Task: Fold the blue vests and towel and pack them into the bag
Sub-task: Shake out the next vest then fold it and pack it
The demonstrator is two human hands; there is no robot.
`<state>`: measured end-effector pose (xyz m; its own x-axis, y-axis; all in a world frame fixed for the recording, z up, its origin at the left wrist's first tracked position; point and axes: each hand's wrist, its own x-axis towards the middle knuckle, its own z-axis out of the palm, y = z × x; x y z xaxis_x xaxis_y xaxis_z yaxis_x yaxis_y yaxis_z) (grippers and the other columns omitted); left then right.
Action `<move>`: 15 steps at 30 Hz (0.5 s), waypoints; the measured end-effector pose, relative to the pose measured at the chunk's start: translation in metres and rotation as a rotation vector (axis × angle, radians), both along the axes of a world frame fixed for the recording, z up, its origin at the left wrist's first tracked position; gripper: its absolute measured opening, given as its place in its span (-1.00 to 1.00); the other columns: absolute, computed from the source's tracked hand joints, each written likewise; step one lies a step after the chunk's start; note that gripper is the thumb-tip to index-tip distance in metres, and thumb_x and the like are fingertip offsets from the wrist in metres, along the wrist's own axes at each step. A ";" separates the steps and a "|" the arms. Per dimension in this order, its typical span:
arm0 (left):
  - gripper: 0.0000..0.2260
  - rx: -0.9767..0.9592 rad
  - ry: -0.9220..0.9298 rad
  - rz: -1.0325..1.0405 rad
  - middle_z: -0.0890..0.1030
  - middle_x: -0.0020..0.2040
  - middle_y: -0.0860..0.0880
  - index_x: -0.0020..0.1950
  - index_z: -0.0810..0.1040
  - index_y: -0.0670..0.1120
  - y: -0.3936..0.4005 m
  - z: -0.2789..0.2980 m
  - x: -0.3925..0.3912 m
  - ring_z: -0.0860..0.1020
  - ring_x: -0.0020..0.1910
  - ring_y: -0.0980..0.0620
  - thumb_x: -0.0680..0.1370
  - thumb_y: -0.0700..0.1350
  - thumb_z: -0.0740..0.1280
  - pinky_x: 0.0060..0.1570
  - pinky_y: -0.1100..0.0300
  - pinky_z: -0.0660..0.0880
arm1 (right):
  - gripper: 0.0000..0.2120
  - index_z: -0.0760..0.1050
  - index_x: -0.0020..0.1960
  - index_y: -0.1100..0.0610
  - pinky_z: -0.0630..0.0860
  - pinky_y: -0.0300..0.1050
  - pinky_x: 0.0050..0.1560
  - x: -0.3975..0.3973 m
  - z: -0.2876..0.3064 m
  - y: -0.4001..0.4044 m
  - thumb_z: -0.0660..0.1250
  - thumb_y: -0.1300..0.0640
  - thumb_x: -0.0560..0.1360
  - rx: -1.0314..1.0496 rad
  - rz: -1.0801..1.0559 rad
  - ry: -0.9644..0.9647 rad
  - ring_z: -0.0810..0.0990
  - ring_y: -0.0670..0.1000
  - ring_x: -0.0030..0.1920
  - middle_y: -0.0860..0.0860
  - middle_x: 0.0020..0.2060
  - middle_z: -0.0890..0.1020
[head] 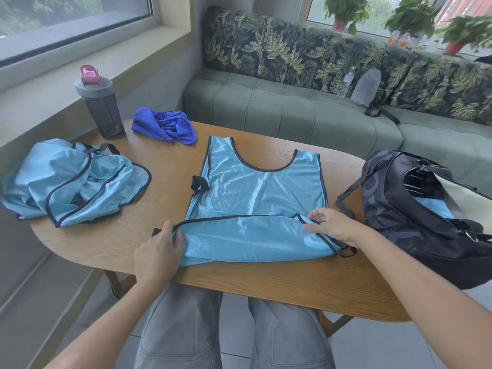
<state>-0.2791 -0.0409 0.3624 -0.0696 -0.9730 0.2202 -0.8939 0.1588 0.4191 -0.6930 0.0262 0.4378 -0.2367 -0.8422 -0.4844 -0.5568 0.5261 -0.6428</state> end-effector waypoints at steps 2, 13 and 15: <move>-0.82 0.005 0.003 -0.005 0.37 -0.44 0.02 -0.09 0.35 -0.05 0.001 0.000 0.000 0.39 -0.48 -0.14 0.62 -0.05 0.31 -0.41 0.09 0.31 | -0.52 0.51 0.25 0.08 0.35 -0.09 0.32 -0.004 -0.003 -0.005 0.59 -0.01 0.42 0.073 0.059 0.086 0.41 0.01 0.42 0.03 0.33 0.48; -0.83 0.083 0.166 -0.069 0.56 -0.35 0.00 -0.07 0.40 0.06 -0.005 -0.001 0.011 0.55 -0.37 -0.15 0.63 0.13 0.21 -0.32 -0.02 0.52 | -0.80 0.66 0.19 0.15 0.57 -0.11 0.03 -0.011 0.057 0.011 0.32 0.17 0.64 -0.099 -0.072 -0.001 0.67 0.05 0.13 -0.02 0.07 0.73; -0.77 0.141 0.294 -0.156 0.56 -0.37 0.03 -0.08 0.44 0.07 -0.010 0.004 0.022 0.56 -0.36 -0.06 0.61 0.19 0.19 -0.29 -0.07 0.55 | -0.81 0.66 0.18 0.15 0.60 -0.07 0.12 -0.008 0.079 0.031 0.34 0.23 0.62 -0.152 -0.076 -0.084 0.68 0.05 0.14 -0.02 0.06 0.74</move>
